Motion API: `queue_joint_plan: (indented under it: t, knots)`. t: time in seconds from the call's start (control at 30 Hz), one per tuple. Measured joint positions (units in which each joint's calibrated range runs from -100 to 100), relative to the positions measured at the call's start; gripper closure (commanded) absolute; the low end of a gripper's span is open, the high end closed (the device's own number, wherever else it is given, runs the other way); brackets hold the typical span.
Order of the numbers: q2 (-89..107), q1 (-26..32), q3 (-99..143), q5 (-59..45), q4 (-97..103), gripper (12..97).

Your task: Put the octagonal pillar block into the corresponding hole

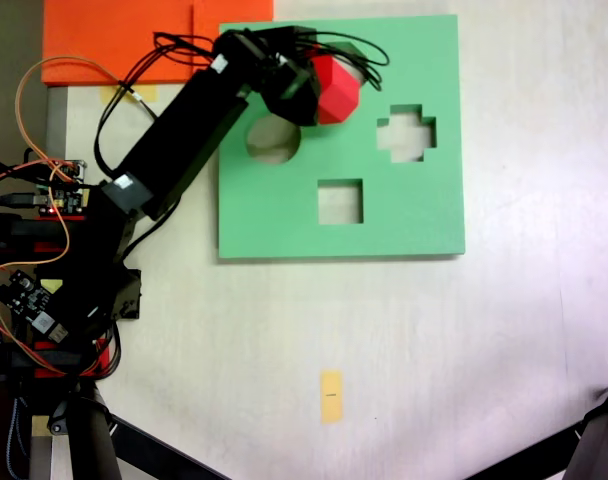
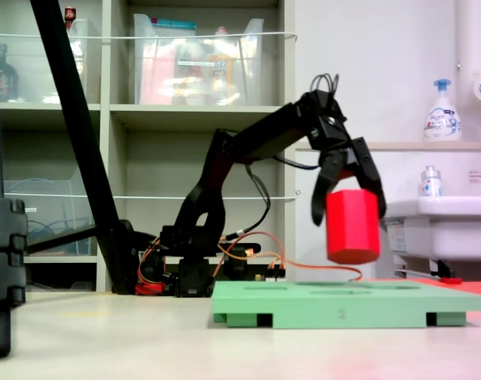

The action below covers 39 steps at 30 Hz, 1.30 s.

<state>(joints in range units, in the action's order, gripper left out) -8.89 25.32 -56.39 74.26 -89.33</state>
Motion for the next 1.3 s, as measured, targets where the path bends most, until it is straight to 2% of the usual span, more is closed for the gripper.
queue_joint_plan:
  t: [0.7,1.3]
  knots:
    - [-9.7,0.9,-2.6,6.6,8.2,73.0]
    - [-17.1,1.7,-4.0,6.4,12.3,72.8]
